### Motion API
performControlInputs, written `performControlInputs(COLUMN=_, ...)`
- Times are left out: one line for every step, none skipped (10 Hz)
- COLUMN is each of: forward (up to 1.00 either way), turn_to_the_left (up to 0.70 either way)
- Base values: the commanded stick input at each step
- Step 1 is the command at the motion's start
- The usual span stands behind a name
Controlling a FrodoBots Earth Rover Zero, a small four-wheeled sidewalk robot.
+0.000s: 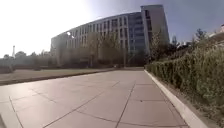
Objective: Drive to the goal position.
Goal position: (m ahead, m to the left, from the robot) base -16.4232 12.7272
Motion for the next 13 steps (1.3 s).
performControlInputs(forward=0.04, turn_to_the_left=0.00)
performControlInputs(forward=0.04, turn_to_the_left=0.00)
performControlInputs(forward=0.04, turn_to_the_left=0.00)
performControlInputs(forward=0.04, turn_to_the_left=0.00)
performControlInputs(forward=0.04, turn_to_the_left=0.00)
performControlInputs(forward=0.04, turn_to_the_left=0.00)
performControlInputs(forward=0.04, turn_to_the_left=0.00)
performControlInputs(forward=0.04, turn_to_the_left=0.00)
performControlInputs(forward=0.04, turn_to_the_left=0.00)
performControlInputs(forward=0.04, turn_to_the_left=0.00)
performControlInputs(forward=0.04, turn_to_the_left=0.00)
performControlInputs(forward=0.04, turn_to_the_left=0.00)
performControlInputs(forward=0.04, turn_to_the_left=0.00)
